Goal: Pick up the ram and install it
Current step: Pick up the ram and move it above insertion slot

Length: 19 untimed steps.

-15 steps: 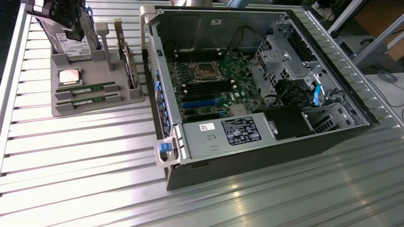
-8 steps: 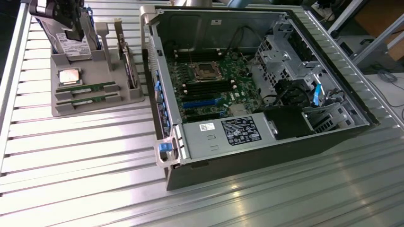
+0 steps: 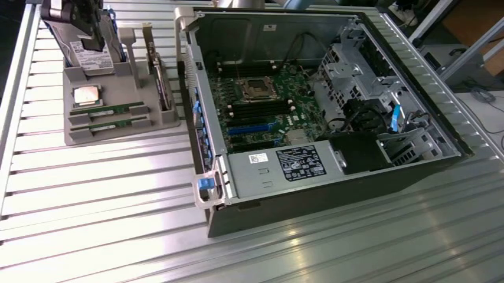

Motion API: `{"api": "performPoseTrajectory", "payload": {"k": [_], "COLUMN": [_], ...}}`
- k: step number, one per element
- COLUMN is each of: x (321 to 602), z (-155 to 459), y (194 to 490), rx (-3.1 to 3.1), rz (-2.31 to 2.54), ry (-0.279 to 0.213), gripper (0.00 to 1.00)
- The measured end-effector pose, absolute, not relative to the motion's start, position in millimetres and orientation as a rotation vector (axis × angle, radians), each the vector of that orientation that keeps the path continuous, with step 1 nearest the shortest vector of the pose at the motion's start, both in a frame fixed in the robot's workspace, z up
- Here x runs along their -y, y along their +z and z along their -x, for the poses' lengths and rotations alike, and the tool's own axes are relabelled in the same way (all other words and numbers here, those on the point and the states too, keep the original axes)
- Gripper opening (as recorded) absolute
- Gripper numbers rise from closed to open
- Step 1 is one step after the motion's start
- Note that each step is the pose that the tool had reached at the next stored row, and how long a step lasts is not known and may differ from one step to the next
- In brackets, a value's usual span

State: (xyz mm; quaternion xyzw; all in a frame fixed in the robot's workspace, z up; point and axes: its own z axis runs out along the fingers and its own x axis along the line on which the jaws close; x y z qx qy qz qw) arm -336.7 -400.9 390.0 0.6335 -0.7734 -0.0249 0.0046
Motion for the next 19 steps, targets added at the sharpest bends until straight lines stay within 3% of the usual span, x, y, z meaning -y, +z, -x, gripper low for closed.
{"api": "performPoseTrajectory", "payload": {"k": [5,8,19], "x": [400.9,400.9,400.9], "z": [336.7,336.7,336.7], "y": [390.0,390.0,383.7], "rx": [2.423,2.423,2.422], "rz": [-1.984,-1.984,-1.984], "ry": [-0.078,-0.078,-0.078], "gripper": [0.11,0.30,0.30]}}
